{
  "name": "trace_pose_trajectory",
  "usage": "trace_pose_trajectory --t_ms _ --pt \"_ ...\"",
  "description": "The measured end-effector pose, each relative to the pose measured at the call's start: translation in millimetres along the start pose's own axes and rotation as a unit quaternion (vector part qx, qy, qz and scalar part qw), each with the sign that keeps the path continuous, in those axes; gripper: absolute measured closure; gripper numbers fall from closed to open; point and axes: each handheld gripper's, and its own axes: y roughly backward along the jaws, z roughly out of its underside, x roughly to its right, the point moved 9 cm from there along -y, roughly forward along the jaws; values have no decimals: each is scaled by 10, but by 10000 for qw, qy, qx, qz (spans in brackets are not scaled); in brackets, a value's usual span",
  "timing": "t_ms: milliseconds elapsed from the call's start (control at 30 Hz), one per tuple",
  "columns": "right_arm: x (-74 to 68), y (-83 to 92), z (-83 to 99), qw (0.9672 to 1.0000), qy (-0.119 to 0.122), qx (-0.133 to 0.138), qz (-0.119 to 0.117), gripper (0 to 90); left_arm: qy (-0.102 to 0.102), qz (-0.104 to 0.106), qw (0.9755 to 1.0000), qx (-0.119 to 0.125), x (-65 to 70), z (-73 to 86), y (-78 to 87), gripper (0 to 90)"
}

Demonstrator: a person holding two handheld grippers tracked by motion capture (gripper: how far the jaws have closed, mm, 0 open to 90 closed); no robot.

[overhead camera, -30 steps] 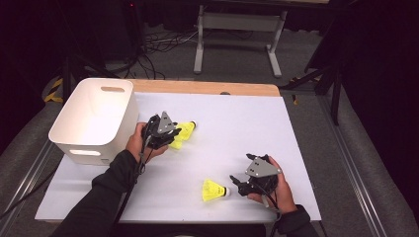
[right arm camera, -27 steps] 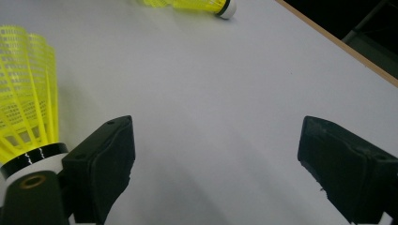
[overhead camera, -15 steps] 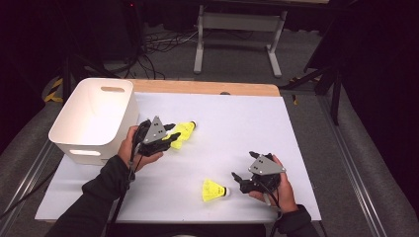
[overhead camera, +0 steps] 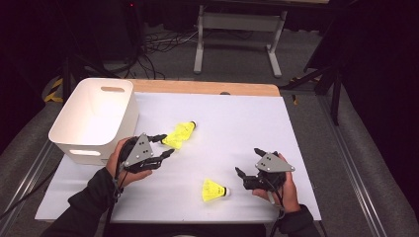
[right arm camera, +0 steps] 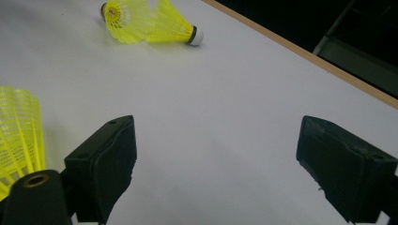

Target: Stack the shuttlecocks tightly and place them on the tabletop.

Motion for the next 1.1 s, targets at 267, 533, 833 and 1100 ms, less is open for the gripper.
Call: trace_pose_trajectory --t_ms 267,533,833,1100 --pt "-52 14 -64 9999 58 88 -59 159 74 6 9999 112 60 164 161 355" --pt "-27 -38 -119 9999 -55 105 81 184 200 88 9997 98 139 358 292 212" --pt "-29 -115 -204 10000 -38 55 64 152 425 161 9990 -24 267 629 372 144" --pt "-31 -341 -414 9998 44 -115 -160 189 643 114 9977 -186 256 839 560 105"
